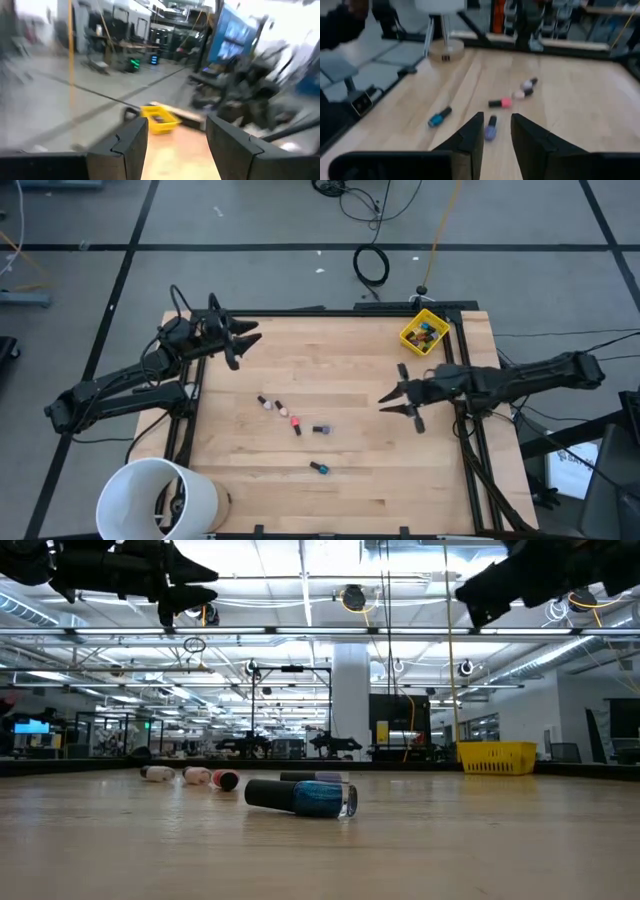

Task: Pick & Place Nail Polish
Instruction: Put the dark blue nail polish bottle into the yellow bin

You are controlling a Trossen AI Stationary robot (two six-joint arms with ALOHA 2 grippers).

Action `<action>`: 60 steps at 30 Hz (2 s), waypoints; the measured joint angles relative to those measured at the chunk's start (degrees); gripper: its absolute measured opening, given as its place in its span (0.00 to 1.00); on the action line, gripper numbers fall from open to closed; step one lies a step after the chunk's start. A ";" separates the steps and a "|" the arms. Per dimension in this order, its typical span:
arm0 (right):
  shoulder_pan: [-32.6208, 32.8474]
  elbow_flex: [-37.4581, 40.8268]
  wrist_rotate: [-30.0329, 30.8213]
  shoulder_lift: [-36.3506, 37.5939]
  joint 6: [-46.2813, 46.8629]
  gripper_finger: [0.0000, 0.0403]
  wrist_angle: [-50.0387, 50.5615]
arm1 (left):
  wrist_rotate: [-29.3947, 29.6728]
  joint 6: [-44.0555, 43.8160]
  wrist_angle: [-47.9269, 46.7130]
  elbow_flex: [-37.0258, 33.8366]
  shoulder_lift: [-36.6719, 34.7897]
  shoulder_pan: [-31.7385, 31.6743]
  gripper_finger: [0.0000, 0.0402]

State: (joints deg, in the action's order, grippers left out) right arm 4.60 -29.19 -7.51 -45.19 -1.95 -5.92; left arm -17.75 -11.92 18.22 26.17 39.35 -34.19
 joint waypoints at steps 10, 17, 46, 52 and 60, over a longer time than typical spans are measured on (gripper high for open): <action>0.00 5.26 0.00 12.34 -0.23 0.20 1.40 | -0.18 -18.00 1.66 -0.04 0.02 0.17 0.49; 0.00 6.01 0.19 15.02 -0.24 0.20 0.99 | 1.84 -13.60 4.10 2.35 1.37 1.32 0.49; -0.02 6.01 3.21 14.01 -0.22 0.19 0.35 | 13.44 14.39 -7.39 23.63 60.69 42.89 0.49; -0.02 6.01 3.21 13.75 -0.20 0.18 0.30 | 21.10 16.29 -17.19 29.84 65.79 43.49 0.49; -0.02 6.01 3.21 13.64 -0.20 0.18 0.55 | 15.86 17.53 -20.34 30.51 65.71 43.15 0.49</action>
State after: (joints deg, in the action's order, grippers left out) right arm 4.58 -23.18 -4.29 -31.55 -2.15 -5.37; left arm -1.90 5.61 -2.12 56.69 105.07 8.96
